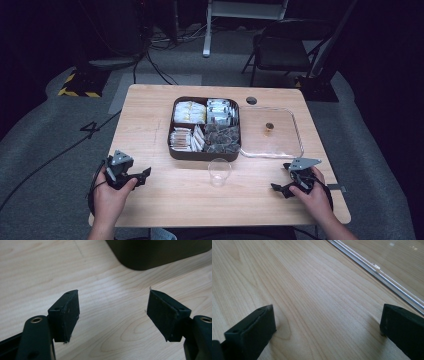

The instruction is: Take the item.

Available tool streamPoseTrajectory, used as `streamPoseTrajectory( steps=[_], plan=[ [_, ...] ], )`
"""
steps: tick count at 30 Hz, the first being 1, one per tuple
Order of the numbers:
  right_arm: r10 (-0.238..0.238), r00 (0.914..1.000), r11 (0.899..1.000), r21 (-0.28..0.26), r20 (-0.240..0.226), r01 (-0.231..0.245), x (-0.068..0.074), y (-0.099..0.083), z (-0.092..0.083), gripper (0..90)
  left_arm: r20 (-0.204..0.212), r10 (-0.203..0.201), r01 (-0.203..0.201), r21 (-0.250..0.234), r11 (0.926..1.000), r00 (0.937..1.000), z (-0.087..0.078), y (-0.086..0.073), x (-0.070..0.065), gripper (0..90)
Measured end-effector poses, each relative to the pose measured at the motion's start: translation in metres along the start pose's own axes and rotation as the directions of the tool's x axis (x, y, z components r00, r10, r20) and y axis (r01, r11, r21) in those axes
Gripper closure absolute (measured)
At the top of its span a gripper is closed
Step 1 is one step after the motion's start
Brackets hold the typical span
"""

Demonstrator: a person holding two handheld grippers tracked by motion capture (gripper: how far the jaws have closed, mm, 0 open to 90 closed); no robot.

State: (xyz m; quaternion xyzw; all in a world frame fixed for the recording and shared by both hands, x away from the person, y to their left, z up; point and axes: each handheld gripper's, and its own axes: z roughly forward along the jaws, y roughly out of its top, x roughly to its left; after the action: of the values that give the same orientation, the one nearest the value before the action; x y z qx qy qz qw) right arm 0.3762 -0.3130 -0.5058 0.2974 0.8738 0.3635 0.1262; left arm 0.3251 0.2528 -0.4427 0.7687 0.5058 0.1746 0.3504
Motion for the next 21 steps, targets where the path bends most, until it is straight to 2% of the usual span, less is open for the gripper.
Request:
streamPoseTrajectory(
  steps=[3,4,5,12,14,16,17,19,20,21],
  plan=[
    [0.014,0.9998,1.000,0.000,0.016,-0.014,0.000,0.001,0.001,0.1,0.012,0.024,-0.024,-0.001,0.9997,0.9996,-0.004,0.010,-0.003,26.4],
    [0.013,0.9998,1.000,0.001,0.013,-0.013,0.000,0.001,0.001,0.2,0.036,0.039,-0.039,-0.008,0.9992,0.9986,-0.006,0.020,-0.005,26.4],
    [0.013,0.9998,1.000,0.001,0.013,-0.013,0.000,0.001,0.001,0.2,0.036,0.039,-0.039,-0.008,0.9992,0.9986,-0.006,0.020,-0.005,26.4],
    [0.003,1.0000,1.000,-0.001,0.003,-0.003,-0.002,0.001,0.001,0.4,0.076,0.091,-0.088,-0.035,0.9955,0.9929,-0.009,0.055,-0.010,26.8],
    [-0.002,1.0000,1.000,-0.003,-0.004,0.002,-0.002,0.001,0.001,0.4,0.102,0.110,-0.106,-0.042,0.9935,0.9887,-0.007,0.066,-0.012,27.9],
    [-0.006,1.0000,1.000,-0.001,-0.007,0.006,-0.003,0.001,0.001,0.4,0.123,0.156,-0.151,-0.049,0.9873,0.9800,-0.001,0.084,-0.015,29.2],
    [-0.008,0.9999,1.000,-0.001,-0.009,0.008,-0.003,0.001,0.001,0.4,0.123,0.156,-0.151,-0.049,0.9873,0.9800,-0.001,0.084,-0.015,29.2],
    [-0.012,0.9998,1.000,-0.002,-0.013,0.012,-0.004,0.001,0.001,0.4,0.131,0.188,-0.183,-0.047,0.9819,0.9734,0.006,0.100,-0.020,29.1],
    [-0.012,0.9998,1.000,-0.002,-0.013,0.012,-0.004,0.001,0.001,0.4,0.131,0.188,-0.183,-0.047,0.9819,0.9734,0.006,0.100,-0.020,29.1],
    [-0.014,0.9998,1.000,-0.002,-0.015,0.014,-0.004,0.001,0.001,0.4,0.135,0.198,-0.193,-0.049,0.9799,0.9707,0.008,0.105,-0.022,29.1]
  ],
)
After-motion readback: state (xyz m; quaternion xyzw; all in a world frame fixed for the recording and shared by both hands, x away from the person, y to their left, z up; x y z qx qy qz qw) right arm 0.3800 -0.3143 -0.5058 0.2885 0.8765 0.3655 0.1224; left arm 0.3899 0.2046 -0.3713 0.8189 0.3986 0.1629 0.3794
